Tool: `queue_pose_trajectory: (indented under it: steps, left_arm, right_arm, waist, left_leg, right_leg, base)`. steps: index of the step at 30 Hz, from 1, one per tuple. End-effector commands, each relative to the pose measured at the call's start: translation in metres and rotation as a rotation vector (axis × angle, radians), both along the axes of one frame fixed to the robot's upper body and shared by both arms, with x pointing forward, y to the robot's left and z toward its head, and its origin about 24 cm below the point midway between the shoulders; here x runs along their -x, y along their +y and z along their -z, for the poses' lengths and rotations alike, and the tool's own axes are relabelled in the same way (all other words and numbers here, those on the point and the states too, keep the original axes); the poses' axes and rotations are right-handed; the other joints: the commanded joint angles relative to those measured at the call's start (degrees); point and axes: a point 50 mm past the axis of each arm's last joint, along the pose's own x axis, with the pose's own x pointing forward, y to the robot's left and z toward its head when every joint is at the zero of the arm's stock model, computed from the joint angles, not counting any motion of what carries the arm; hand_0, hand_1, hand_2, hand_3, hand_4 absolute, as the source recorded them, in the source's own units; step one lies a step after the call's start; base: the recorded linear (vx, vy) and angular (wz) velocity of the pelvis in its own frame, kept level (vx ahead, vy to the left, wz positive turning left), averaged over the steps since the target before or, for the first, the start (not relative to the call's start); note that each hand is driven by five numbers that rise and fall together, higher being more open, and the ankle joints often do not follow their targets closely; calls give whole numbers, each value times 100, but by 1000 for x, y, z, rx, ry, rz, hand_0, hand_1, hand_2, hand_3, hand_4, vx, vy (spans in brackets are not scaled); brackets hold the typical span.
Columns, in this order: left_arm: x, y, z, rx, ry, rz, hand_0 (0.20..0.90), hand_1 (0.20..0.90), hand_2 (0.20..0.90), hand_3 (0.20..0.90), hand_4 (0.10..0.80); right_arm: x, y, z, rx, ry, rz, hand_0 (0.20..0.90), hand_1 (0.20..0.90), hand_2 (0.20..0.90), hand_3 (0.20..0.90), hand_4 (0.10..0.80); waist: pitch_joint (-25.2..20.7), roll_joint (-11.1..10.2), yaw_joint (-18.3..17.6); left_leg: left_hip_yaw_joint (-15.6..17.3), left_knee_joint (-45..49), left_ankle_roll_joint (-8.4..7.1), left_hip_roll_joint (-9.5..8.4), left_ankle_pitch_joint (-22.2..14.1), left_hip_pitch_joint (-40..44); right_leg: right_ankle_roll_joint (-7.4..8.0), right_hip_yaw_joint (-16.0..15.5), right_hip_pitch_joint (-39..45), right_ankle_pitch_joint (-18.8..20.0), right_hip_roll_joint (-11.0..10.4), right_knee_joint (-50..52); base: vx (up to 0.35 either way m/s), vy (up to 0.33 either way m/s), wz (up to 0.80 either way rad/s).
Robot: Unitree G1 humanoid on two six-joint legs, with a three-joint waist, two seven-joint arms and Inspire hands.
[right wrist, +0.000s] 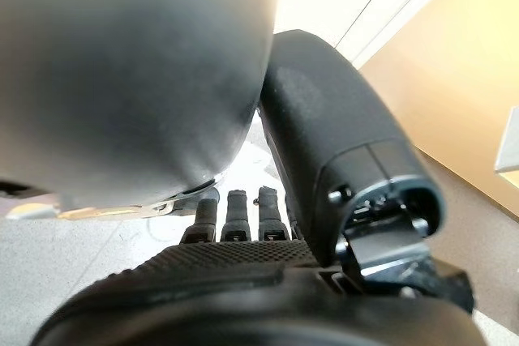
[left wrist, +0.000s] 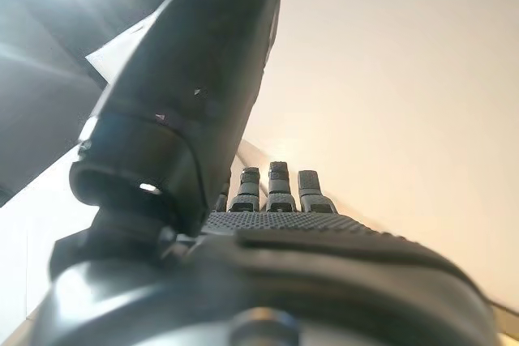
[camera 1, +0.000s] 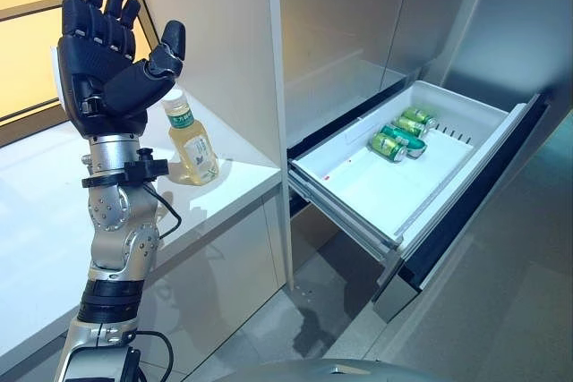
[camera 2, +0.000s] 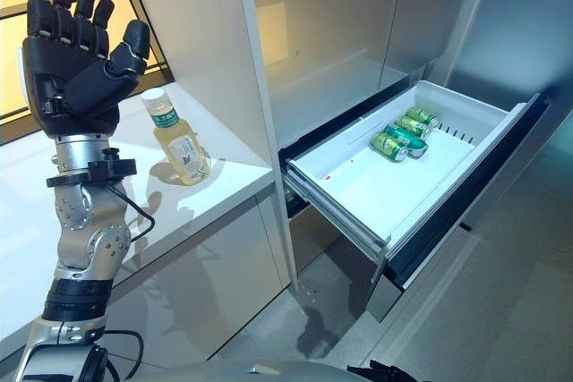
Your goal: Put drinks into fridge and close the fridge
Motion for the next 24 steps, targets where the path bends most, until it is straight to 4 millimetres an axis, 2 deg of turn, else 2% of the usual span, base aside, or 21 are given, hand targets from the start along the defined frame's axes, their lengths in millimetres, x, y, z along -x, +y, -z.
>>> queue_pose_trajectory:
  steps: [1,10,17,24]
  left_arm:
    - [1,-2,-43,-111,-148,-69,900,900,900,900,800]
    - [-10,12,-26,-123,-19,-208,900,900,900,900,800]
    - [-20,15,-10,-123,96,-164,900,900,900,900,800]
    - [-27,11,3,-151,180,-134,900,900,900,900,800]
  right_arm:
    - [-11,8,0,-26,3,-2,900,900,900,900,800]
    - [-14,4,0,-15,15,7,900,900,900,900,800]
    - [-16,1,-2,-13,16,0,900,900,900,900,800]
    - [-18,-1,-2,-10,15,-6,900,900,900,900,800]
  waist:
    - [11,102,12]
    - [63,98,6]
    - [90,100,-22]
    - [115,109,-51]
  left_leg:
    - [113,179,249,-230,-614,-117]
    - [160,235,254,-241,-626,-102]
    - [215,265,240,-232,-626,-105]
    - [252,266,243,-228,-637,-87]
  right_leg:
    - [20,-29,-442,-512,270,627]
    - [40,-31,-425,-508,252,665]
    - [72,-12,-433,-488,242,670]
    - [89,11,-428,-488,247,669]
  base:
    - [0,0,0]
    - [0,0,0]
    - [0,0,0]
    - [0,0,0]
